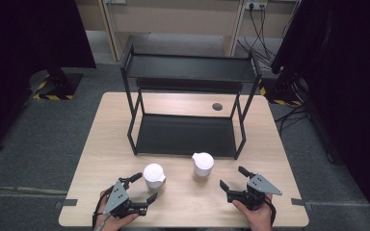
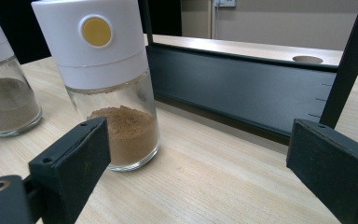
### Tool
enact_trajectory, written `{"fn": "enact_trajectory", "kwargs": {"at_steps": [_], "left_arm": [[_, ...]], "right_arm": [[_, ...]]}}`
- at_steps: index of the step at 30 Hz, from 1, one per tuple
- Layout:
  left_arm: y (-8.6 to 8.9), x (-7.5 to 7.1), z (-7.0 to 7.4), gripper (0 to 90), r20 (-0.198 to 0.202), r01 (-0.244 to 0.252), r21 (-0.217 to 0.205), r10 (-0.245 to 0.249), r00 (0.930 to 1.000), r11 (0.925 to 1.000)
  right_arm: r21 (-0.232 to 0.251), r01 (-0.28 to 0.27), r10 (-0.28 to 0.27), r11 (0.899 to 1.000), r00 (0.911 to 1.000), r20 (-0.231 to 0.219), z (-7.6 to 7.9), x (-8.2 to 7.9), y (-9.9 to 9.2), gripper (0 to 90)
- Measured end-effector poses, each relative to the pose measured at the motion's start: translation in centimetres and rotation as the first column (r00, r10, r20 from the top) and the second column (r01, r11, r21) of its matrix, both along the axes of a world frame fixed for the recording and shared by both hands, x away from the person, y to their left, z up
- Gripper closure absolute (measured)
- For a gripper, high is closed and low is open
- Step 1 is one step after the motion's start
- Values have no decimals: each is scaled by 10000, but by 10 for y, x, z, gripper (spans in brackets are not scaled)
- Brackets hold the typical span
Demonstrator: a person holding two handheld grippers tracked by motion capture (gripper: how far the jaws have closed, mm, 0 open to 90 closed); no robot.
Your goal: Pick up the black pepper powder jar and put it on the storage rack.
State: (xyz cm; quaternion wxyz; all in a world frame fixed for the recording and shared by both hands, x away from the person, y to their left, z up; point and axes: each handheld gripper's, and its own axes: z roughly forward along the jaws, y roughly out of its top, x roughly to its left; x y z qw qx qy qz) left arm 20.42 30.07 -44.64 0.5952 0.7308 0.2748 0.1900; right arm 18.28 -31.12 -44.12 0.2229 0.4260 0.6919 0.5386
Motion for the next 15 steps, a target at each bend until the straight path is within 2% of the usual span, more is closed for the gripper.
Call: {"fn": "enact_trajectory", "kwargs": {"at_steps": [15], "left_arm": [[-18,11,0,188,-50,-46,83,47,10000,10000]], "right_arm": [[-125,-3,2,9999,10000,-46,2,1,2,67]]}}
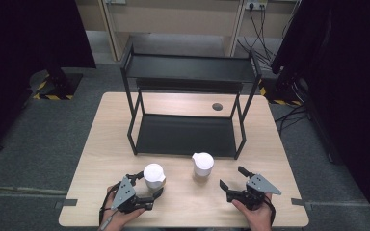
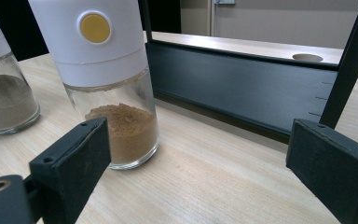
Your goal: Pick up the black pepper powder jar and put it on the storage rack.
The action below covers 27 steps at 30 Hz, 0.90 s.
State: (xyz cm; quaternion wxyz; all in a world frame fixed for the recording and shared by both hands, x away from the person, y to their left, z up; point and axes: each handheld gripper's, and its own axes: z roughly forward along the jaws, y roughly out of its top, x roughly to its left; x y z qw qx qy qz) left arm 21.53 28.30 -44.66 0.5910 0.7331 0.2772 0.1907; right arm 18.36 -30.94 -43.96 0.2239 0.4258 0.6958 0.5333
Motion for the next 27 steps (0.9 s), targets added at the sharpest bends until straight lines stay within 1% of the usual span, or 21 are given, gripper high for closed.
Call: {"fn": "enact_trajectory", "kwargs": {"at_steps": [2,4,6,7,9,13,16,21,24,27], "left_arm": [[-2,1,0,198,18,-36,48,36,10000,10000],[-2,2,0,227,-6,-83,56,83,10000,9999],[-3,4,-1,256,-39,-86,12,86,10000,10000],[-3,4,-1,256,-55,-95,7,95,9999,10000],[-2,7,-3,296,-92,-87,-87,86,9999,9999],[-3,6,-3,299,-51,-103,-79,103,9999,9999],[-4,5,-1,302,-58,-140,-7,140,9999,9999],[-6,4,2,303,-288,-92,-101,89,9995,9999],[-8,2,7,303,-195,-118,-49,117,9997,9999],[-10,0,11,303,-97,-239,-176,237,9997,9996]], "right_arm": [[3,6,-6,10000,10000,-19,0,0,0,67],[-1,10,-10,10000,10000,-32,0,0,0,67],[-23,-1,1,10000,10000,-30,1,1,0,68],[-23,-1,1,10000,10000,-30,1,1,0,68],[-28,1,-1,10000,10000,-58,1,1,0,68],[-6,4,-4,10000,9999,-112,1,2,0,68],[95,53,-51,9999,9998,-191,1,2,-1,68],[192,108,-104,9998,9997,-231,1,2,-1,68],[213,131,-126,9997,9997,-210,0,1,-2,68],[206,126,-121,9997,9997,-228,1,2,-2,69]]}}
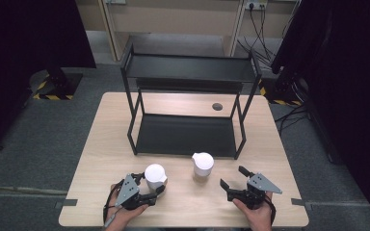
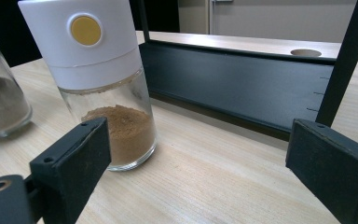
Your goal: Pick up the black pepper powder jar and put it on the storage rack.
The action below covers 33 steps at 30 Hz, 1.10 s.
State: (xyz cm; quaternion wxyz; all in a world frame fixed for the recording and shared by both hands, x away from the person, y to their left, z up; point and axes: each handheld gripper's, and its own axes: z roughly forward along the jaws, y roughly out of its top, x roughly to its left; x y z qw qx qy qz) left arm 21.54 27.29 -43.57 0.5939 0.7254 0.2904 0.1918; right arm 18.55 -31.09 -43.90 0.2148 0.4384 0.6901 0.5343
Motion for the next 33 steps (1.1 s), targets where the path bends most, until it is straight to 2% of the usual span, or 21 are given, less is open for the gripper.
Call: {"fn": "enact_trajectory", "kwargs": {"at_steps": [5,19,33], "left_arm": [[-2,3,11,303,71,22,-182,-21,10000,9998],[-12,4,37,303,544,-486,-211,497,9973,9986],[-19,7,57,303,891,-1259,-361,1286,9877,9914]], "right_arm": [[12,22,-22,10000,10000,3,0,0,0,69],[-13,31,-31,10000,10000,23,0,-1,1,68],[-8,51,-51,10000,10000,17,0,-1,1,69]]}}
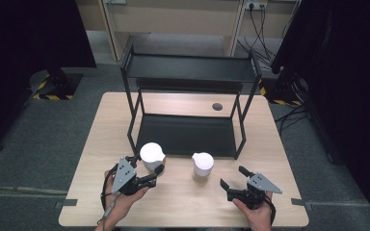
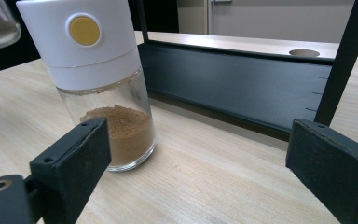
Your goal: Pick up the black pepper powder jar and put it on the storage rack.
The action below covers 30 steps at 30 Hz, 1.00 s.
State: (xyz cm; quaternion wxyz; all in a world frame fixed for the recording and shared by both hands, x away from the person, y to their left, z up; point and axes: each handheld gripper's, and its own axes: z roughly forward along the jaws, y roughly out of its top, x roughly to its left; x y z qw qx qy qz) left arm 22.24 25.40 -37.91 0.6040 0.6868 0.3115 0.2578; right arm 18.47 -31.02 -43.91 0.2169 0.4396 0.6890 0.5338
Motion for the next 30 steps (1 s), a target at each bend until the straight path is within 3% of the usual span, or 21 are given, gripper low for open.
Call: {"fn": "enact_trajectory", "kwargs": {"at_steps": [17,30], "left_arm": [[-12,9,22,304,525,-814,-225,825,9952,9964],[-18,16,32,304,873,-1136,-355,1163,9894,9929]], "right_arm": [[-11,33,-33,10000,10000,-11,0,0,1,68],[14,59,-59,10000,10000,-23,0,0,0,69]]}}
